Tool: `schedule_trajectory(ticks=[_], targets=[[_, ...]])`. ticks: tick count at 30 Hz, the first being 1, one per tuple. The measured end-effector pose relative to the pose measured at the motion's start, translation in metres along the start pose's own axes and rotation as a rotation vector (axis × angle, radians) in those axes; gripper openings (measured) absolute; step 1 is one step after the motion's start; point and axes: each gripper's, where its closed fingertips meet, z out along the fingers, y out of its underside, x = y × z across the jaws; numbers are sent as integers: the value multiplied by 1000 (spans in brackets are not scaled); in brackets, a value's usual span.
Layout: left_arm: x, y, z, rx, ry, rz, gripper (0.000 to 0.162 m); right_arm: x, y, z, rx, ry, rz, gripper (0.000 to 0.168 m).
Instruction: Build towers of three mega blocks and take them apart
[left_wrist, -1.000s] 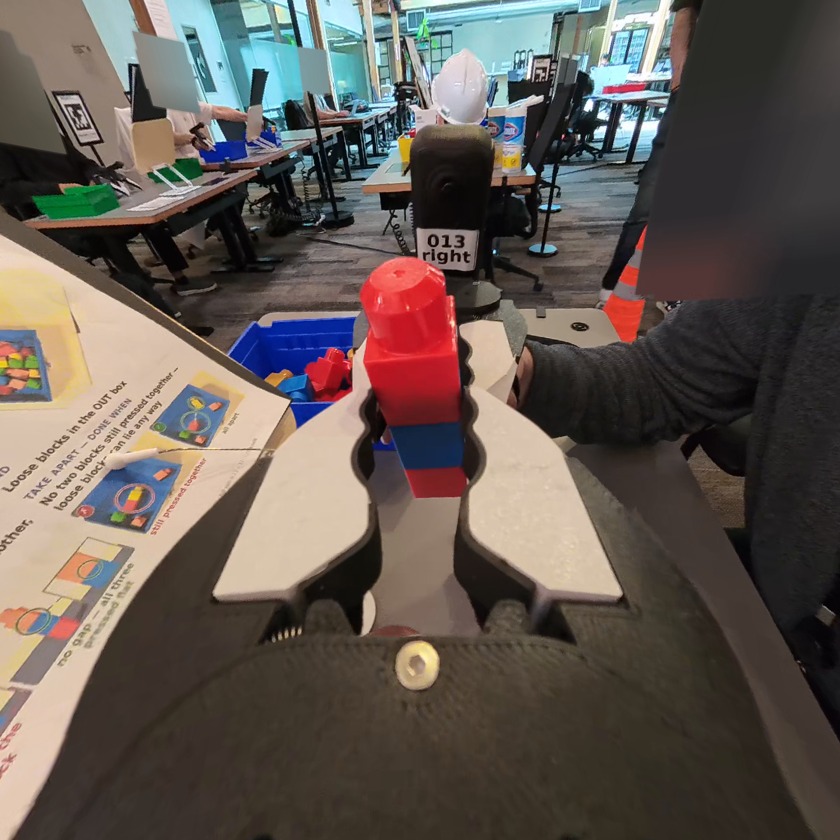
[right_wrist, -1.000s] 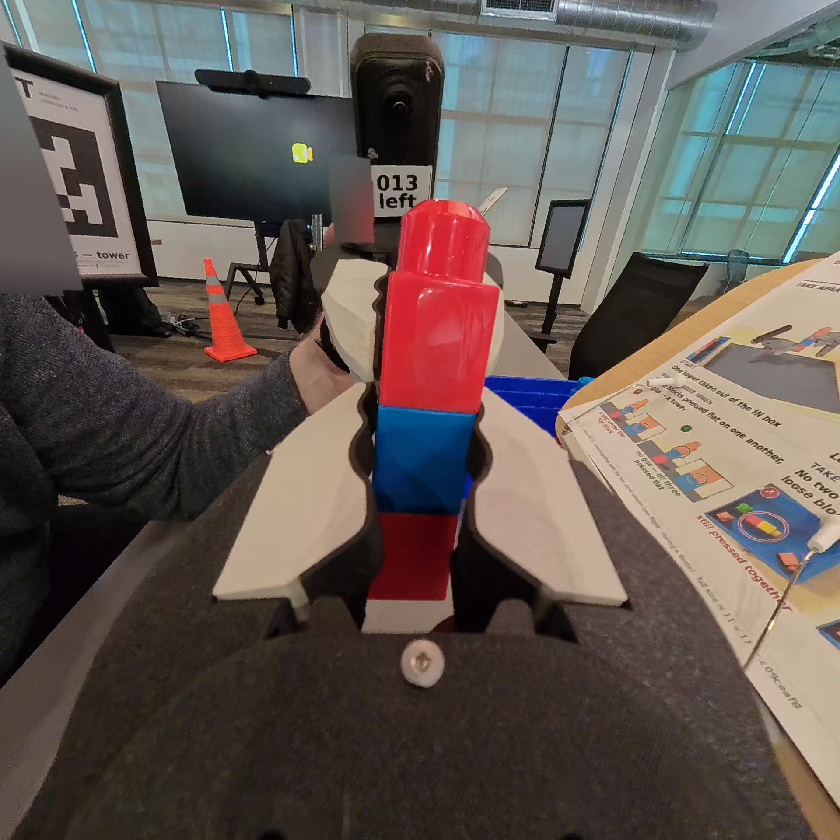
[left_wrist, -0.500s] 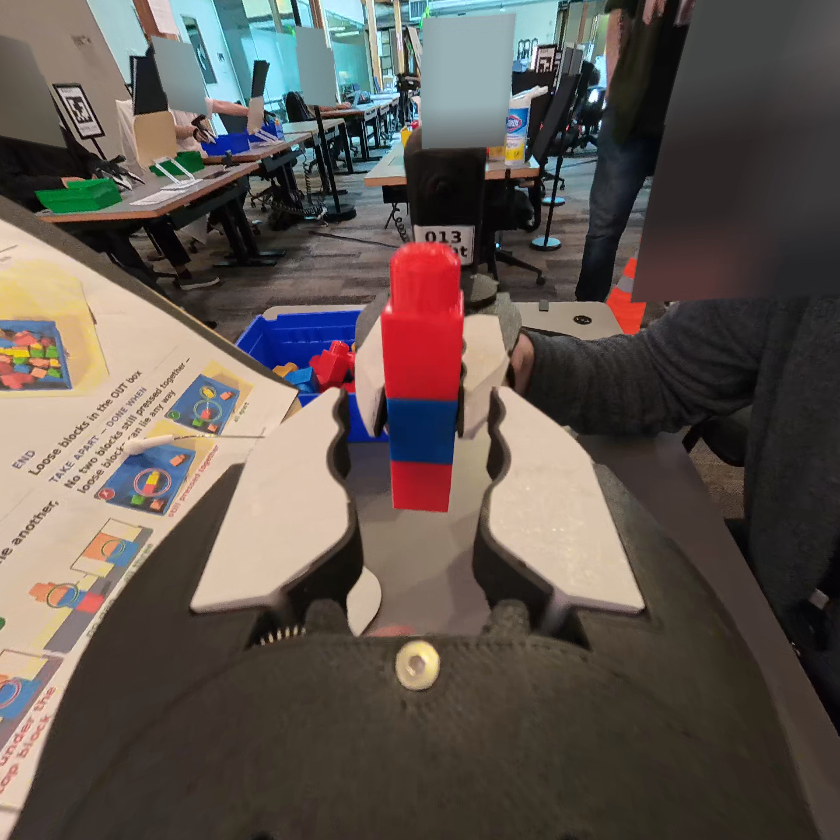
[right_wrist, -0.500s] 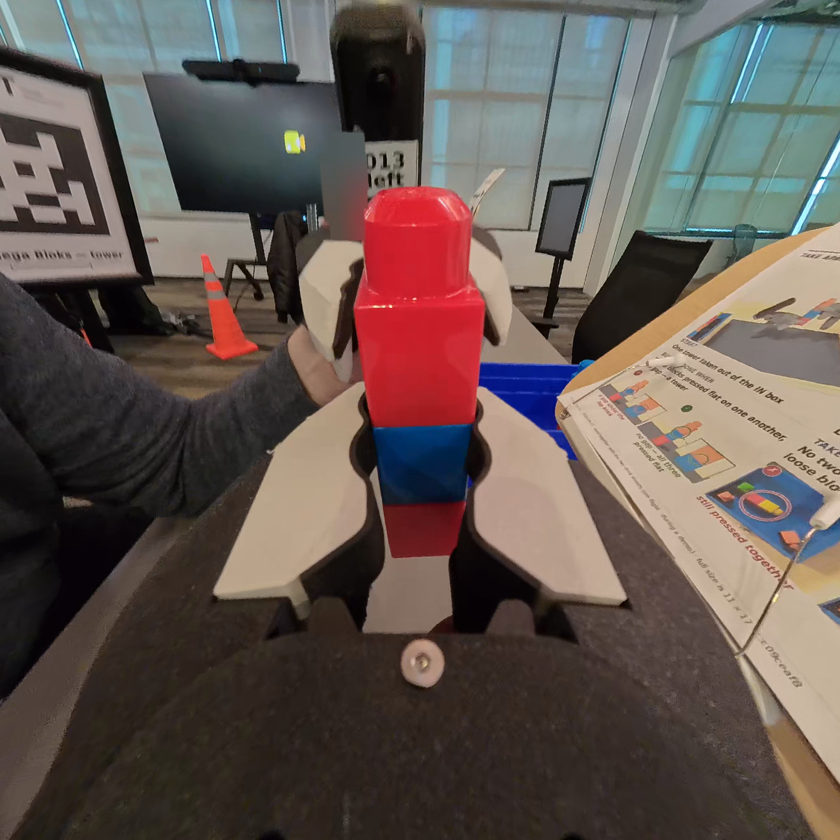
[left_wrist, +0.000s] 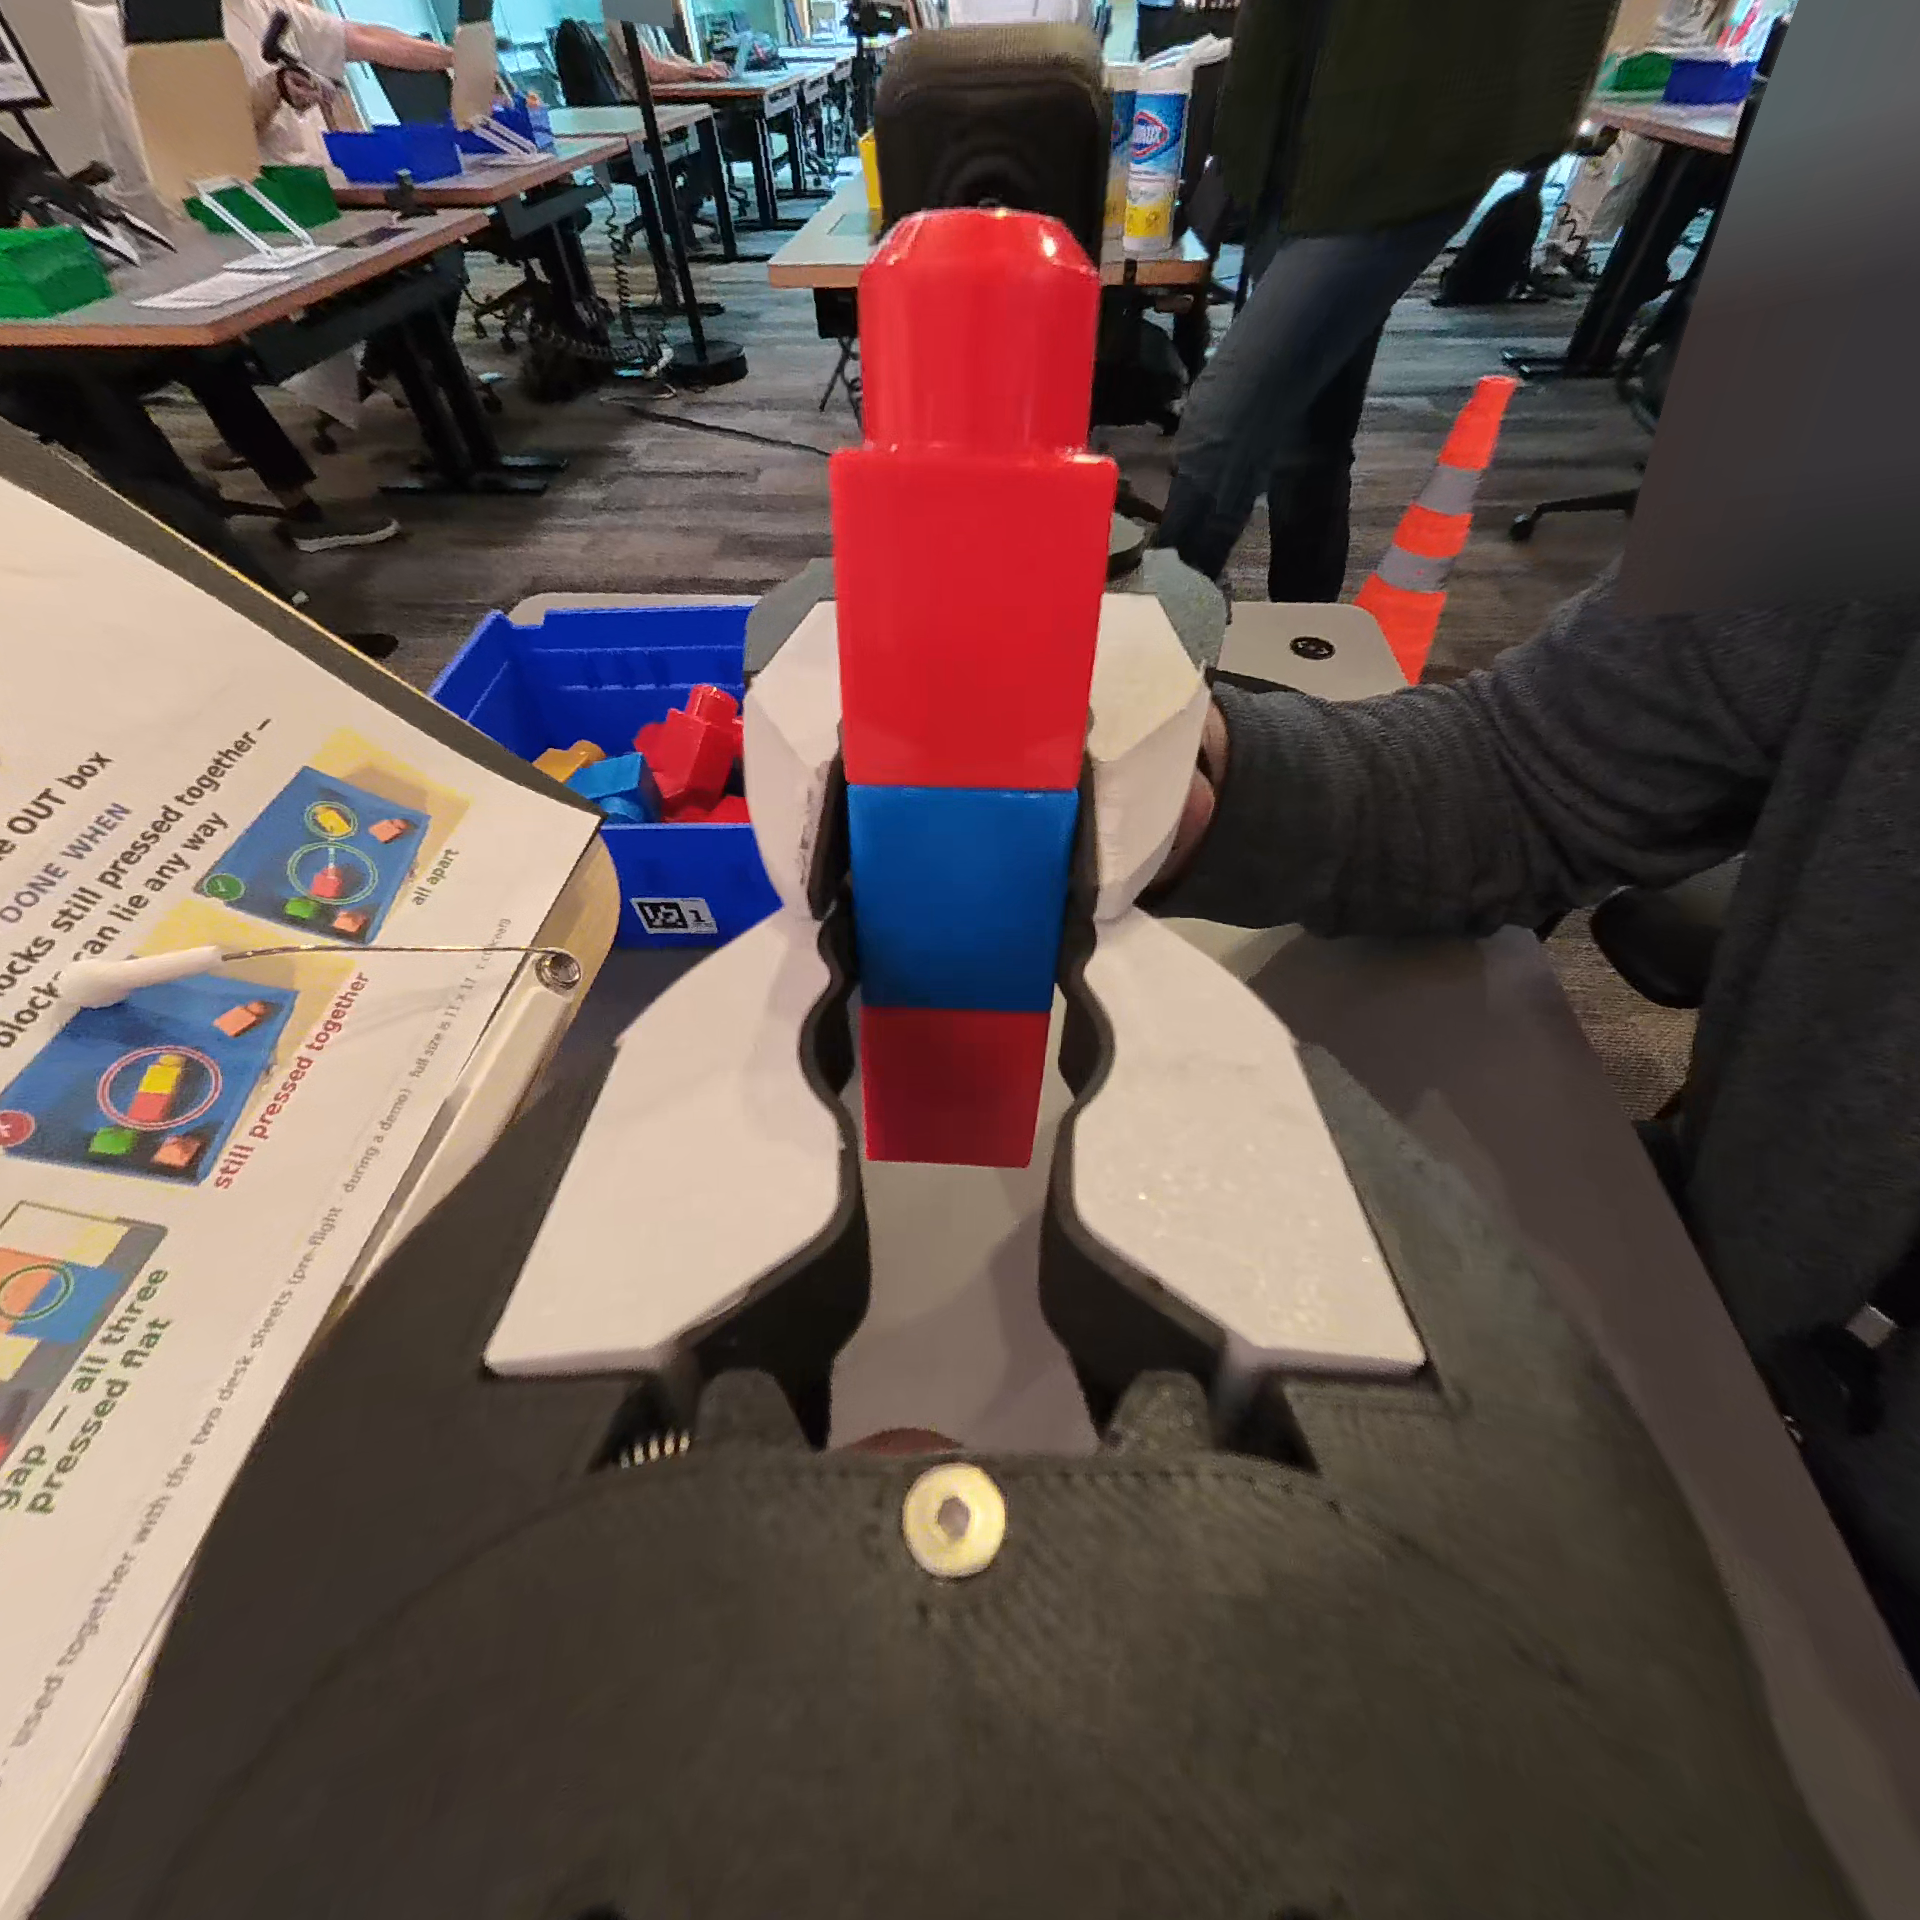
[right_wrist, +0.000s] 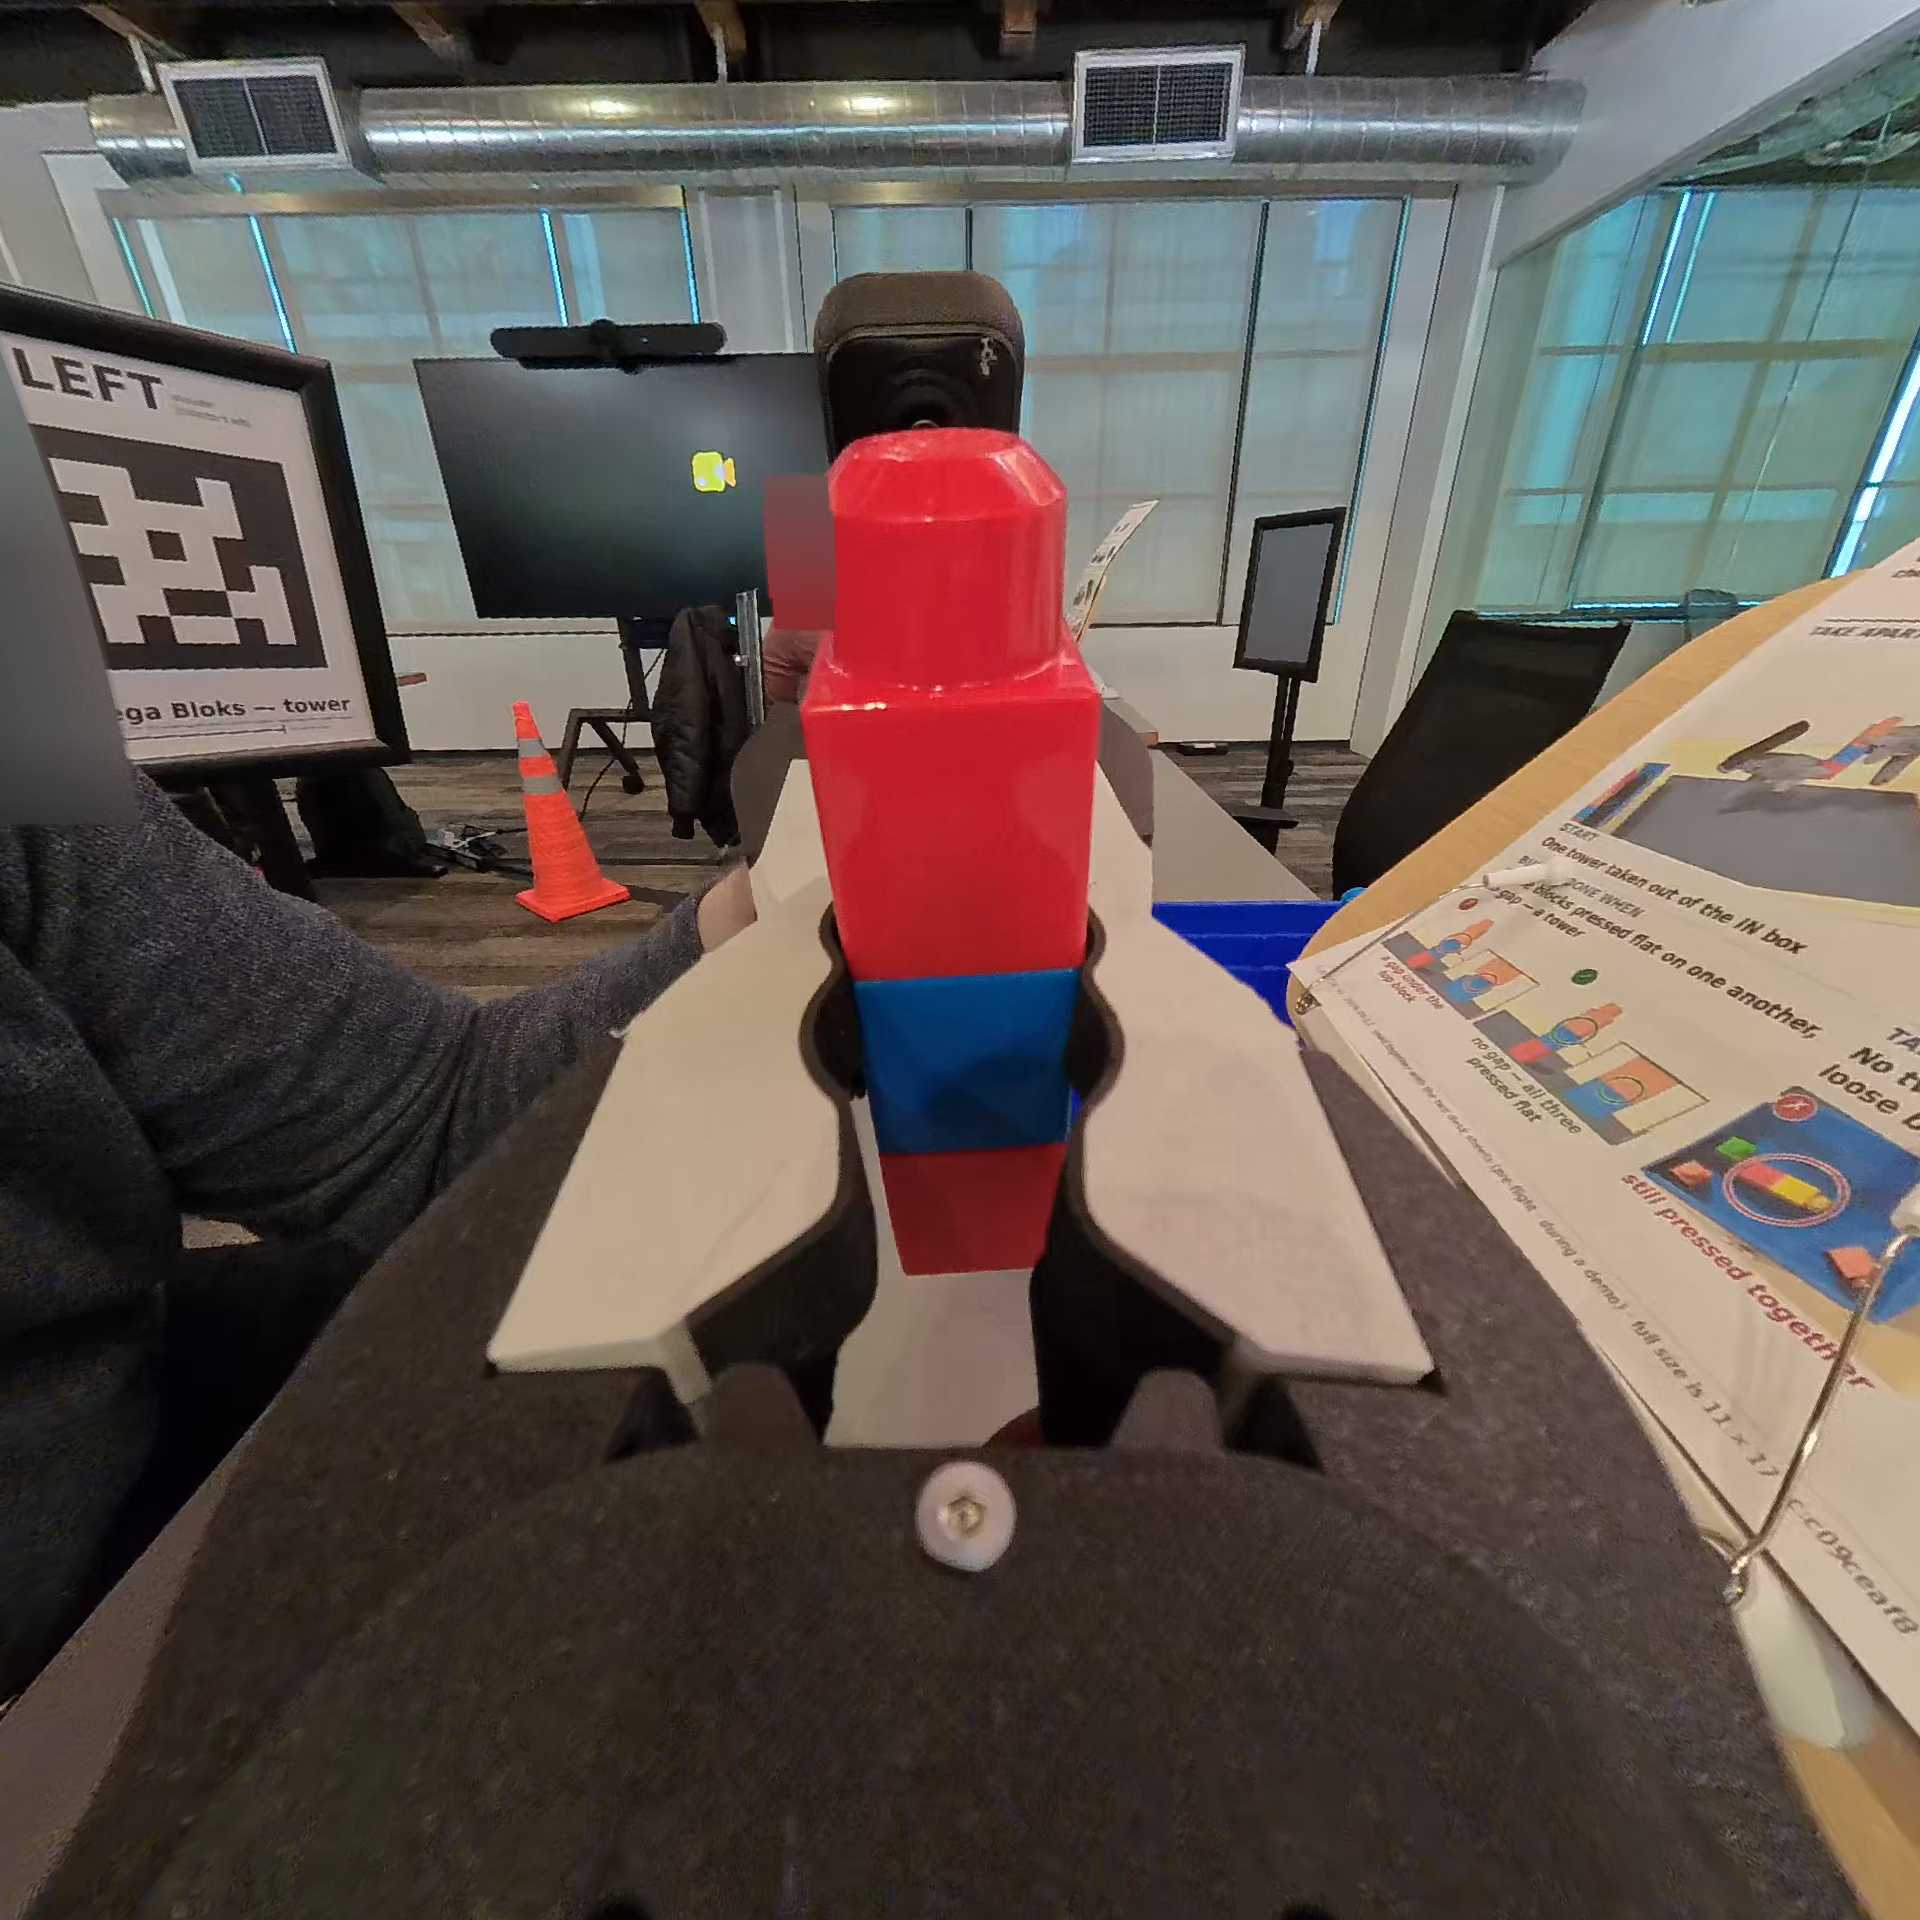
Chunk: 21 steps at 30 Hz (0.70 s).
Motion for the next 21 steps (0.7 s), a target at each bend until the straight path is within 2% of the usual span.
schedule_trajectory(ticks=[5, 8, 11, 13, 14, 18, 21], targets=[[-2, 8, -2, -42, -4, -2, 36, 0, -14, -7, 40, 15, -27, 44], [1, 13, -1, -75, 14, 9, 36, -1, -22, -13, 54, 25, -60, 36], [1, 16, 2, -97, 3, 23, 36, -1, -20, -12, 25, 37, -80, 36], [4, 7, 4, -42, 31, 8, 44, -2, -19, -10, 19, 33, -83, 35], [5, 6, 5, -33, 36, 10, 36, -4, -17, -9, 12, 26, -82, 36], [4, 10, 8, -82, -7, 41, 36, -3, -16, -10, -23, 43, -118, 35], [-7, 27, 6, -191, -73, 31, 36, -6, -43, -23, 103, 44, -103, 35]])
